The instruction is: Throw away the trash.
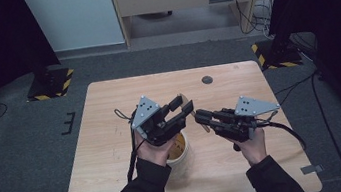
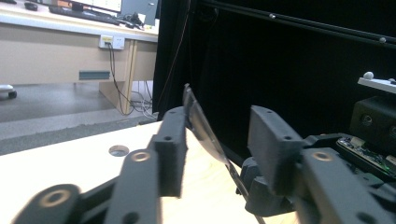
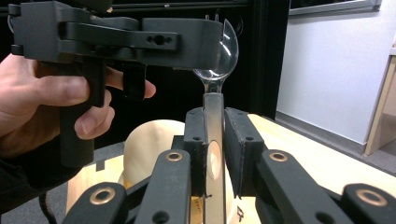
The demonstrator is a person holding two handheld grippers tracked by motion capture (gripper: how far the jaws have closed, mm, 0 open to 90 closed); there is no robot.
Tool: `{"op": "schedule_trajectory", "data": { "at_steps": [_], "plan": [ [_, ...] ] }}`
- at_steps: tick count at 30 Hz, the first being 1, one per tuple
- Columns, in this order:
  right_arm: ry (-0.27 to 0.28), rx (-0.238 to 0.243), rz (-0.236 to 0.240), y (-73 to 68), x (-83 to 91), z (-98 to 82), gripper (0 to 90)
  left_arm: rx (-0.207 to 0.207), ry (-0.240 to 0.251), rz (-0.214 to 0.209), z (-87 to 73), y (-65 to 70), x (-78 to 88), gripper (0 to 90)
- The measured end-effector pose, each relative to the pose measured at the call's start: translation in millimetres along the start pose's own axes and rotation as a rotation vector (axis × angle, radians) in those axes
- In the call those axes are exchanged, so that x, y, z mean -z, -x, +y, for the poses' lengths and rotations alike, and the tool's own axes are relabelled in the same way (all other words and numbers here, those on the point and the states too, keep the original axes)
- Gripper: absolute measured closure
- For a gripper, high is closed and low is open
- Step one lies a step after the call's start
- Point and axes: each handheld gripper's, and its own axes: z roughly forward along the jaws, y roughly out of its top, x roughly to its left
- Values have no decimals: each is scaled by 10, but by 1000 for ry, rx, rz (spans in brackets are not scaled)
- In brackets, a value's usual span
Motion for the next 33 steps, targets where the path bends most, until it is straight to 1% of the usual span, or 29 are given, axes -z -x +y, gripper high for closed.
{"op": "schedule_trajectory", "data": {
  "at_steps": [2,5,6,7,8,10,12,15,17,19,22,26,28,31,33],
  "plan": [
    [-1,-1,1,-2,0,-2,795,13,-2,-6,0,-5,-3,650],
    [-1,-3,1,-3,-1,-3,794,40,0,-11,5,-12,4,735],
    [0,-4,4,-5,-4,-4,795,43,1,-15,6,-11,4,755],
    [-2,-8,6,-6,-9,-5,797,44,2,-20,7,-10,5,793],
    [-3,-10,6,-8,-13,-9,797,44,2,-21,7,-7,6,803],
    [-9,-9,8,-7,-23,-17,810,34,3,-19,7,0,10,831],
    [-13,-10,8,-6,-24,-18,790,30,10,-24,11,2,21,834],
    [-16,-14,4,10,0,-6,770,8,23,-29,28,4,63,834],
    [-11,-8,-8,28,33,13,758,-16,34,-26,41,11,109,834],
    [-4,-16,-20,61,80,26,753,-45,36,-23,55,12,170,833],
    [-18,-45,-62,155,160,4,741,-76,45,-18,74,6,267,833],
    [-74,-52,-134,302,260,-118,704,-97,50,-17,74,-27,387,832],
    [-102,-68,-169,378,305,-209,685,-107,38,-14,53,-37,432,831],
    [-145,-77,-215,480,367,-331,650,-136,16,-3,2,-45,480,831],
    [-155,-87,-236,540,403,-392,625,-155,4,5,-33,-52,505,831]
  ]
}}
